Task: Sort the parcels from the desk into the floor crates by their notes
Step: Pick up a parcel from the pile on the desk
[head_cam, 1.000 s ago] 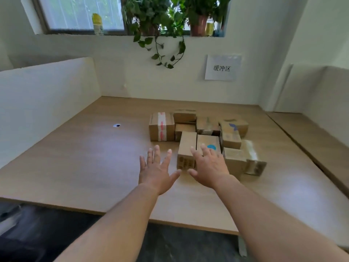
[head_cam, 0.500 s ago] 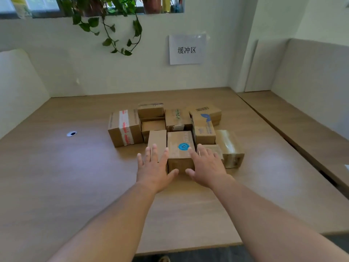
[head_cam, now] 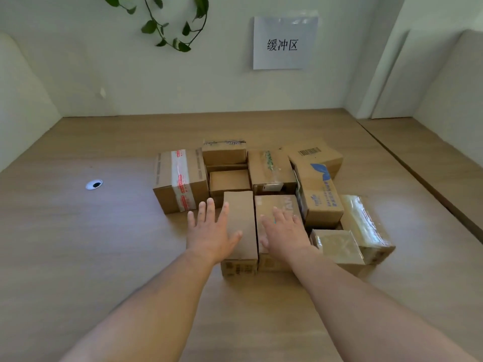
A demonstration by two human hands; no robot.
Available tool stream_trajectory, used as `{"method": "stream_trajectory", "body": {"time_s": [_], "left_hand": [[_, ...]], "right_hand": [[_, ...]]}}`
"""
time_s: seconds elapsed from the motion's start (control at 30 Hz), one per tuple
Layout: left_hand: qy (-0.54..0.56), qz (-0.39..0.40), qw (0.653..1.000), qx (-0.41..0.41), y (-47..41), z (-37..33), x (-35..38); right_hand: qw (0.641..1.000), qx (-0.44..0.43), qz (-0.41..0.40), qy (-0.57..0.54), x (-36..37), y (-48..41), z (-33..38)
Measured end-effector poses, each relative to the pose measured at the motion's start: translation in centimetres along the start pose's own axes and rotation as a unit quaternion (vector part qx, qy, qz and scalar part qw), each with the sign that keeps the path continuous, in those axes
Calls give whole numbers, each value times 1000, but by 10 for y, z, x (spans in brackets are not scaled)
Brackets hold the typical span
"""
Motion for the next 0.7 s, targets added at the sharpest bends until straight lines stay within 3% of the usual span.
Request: {"method": "stream_trajectory", "body": {"time_s": [0.13, 0.23, 0.3, 0.43, 0.57, 0.7], "left_hand": [[29, 47, 998, -6, -21, 9, 23], [123, 77, 989, -7, -33, 8, 30], [202, 70, 977, -18, -39, 9, 27], [239, 41, 969, -54, -46, 28, 15], [315, 76, 940, -110, -49, 54, 19], [383, 145, 898, -163, -39, 62, 37]], "right_hand": [[999, -4, 23, -28, 8, -23, 9], [999, -15, 12, -30, 5, -33, 16], [999, -29, 0, -19, 2, -39, 23], [998, -60, 3, -8, 1, -53, 38], [997, -69, 31, -23, -2, -64, 56], [981, -27, 104, -161, 8, -67, 71]]}}
Point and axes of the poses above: each hand's wrist, its own y-axis away from the middle knuckle, its own x-axis out of the palm, z = x × y, the point moved 8 cm from there along -y, towards the middle knuckle, and after that the axes turned 2 degrees about z, right-handed, at the moved point
